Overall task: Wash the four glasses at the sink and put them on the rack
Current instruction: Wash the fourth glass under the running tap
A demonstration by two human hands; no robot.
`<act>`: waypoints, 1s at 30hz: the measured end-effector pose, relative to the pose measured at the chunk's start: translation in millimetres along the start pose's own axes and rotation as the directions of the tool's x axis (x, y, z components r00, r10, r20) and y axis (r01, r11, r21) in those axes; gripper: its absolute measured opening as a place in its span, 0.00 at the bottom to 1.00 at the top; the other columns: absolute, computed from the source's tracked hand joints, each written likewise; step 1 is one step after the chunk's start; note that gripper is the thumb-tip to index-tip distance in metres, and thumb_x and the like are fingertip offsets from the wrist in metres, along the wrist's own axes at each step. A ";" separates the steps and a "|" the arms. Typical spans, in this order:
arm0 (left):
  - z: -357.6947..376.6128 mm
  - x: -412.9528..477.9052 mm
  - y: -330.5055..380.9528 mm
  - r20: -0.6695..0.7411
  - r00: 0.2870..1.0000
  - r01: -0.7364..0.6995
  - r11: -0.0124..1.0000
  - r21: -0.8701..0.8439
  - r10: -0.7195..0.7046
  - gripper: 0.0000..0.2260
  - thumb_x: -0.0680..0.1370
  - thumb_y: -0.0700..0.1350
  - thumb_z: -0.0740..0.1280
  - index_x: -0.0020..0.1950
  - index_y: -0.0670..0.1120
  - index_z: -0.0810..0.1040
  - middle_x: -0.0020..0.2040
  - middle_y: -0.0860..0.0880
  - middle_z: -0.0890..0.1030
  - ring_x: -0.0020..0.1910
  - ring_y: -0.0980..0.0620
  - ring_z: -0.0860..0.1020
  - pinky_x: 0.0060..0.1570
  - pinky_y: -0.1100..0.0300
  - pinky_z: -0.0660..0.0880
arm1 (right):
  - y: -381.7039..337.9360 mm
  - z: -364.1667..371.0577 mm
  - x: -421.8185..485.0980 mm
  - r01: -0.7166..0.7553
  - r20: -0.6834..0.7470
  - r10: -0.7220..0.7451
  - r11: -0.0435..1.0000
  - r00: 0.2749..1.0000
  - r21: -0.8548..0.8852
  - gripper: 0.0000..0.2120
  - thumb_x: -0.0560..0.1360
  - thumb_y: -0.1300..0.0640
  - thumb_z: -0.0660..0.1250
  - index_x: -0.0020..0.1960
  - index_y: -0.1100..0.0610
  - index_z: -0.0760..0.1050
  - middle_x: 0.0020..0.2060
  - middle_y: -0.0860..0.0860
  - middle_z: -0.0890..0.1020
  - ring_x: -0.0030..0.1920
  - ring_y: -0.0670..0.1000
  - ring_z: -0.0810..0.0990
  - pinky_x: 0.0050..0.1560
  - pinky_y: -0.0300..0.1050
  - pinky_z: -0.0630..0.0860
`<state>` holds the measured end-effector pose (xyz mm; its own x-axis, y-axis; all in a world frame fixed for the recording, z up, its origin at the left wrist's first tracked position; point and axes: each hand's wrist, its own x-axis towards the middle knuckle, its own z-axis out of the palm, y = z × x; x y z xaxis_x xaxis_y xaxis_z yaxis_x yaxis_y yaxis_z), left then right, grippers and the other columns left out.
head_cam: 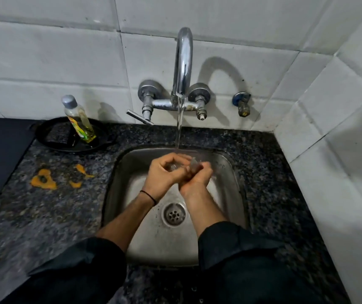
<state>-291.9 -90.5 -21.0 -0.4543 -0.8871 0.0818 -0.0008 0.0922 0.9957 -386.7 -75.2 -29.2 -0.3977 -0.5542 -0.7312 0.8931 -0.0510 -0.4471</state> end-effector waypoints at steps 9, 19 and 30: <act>11.5 58.6 15.6 -0.354 0.710 0.482 0.787 -0.384 -0.608 0.19 0.76 0.57 0.66 0.33 0.45 0.80 0.32 0.43 0.83 0.33 0.44 0.81 0.35 0.54 0.77 | 18.3 2.7 -8.0 0.089 -0.194 -0.269 0.768 0.943 -0.634 0.22 0.78 0.43 0.57 0.53 0.59 0.79 0.43 0.58 0.84 0.39 0.57 0.82 0.32 0.52 0.83; 5.8 63.0 6.4 -0.250 0.914 0.381 0.888 0.257 -0.320 0.26 0.75 0.65 0.65 0.41 0.41 0.81 0.39 0.41 0.83 0.44 0.41 0.82 0.49 0.48 0.79 | 20.8 12.0 -33.8 0.142 0.055 -0.166 0.570 0.985 -0.810 0.32 0.82 0.34 0.45 0.58 0.54 0.79 0.50 0.56 0.82 0.44 0.54 0.83 0.37 0.45 0.80; -9.1 37.1 -13.1 0.069 0.928 0.370 0.927 -0.066 -0.366 0.30 0.76 0.60 0.68 0.76 0.55 0.66 0.68 0.48 0.77 0.62 0.50 0.79 0.62 0.50 0.77 | 0.6 10.1 -15.1 0.036 0.112 0.029 0.843 0.993 -0.536 0.29 0.80 0.32 0.54 0.61 0.54 0.78 0.53 0.60 0.84 0.52 0.60 0.84 0.54 0.60 0.82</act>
<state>-300.6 -128.8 -30.6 -0.4828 -0.8257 -0.2917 -0.1107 -0.2729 0.9557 -378.1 -75.3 -13.2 -0.3457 -0.6451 -0.6814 0.6261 0.3823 -0.6796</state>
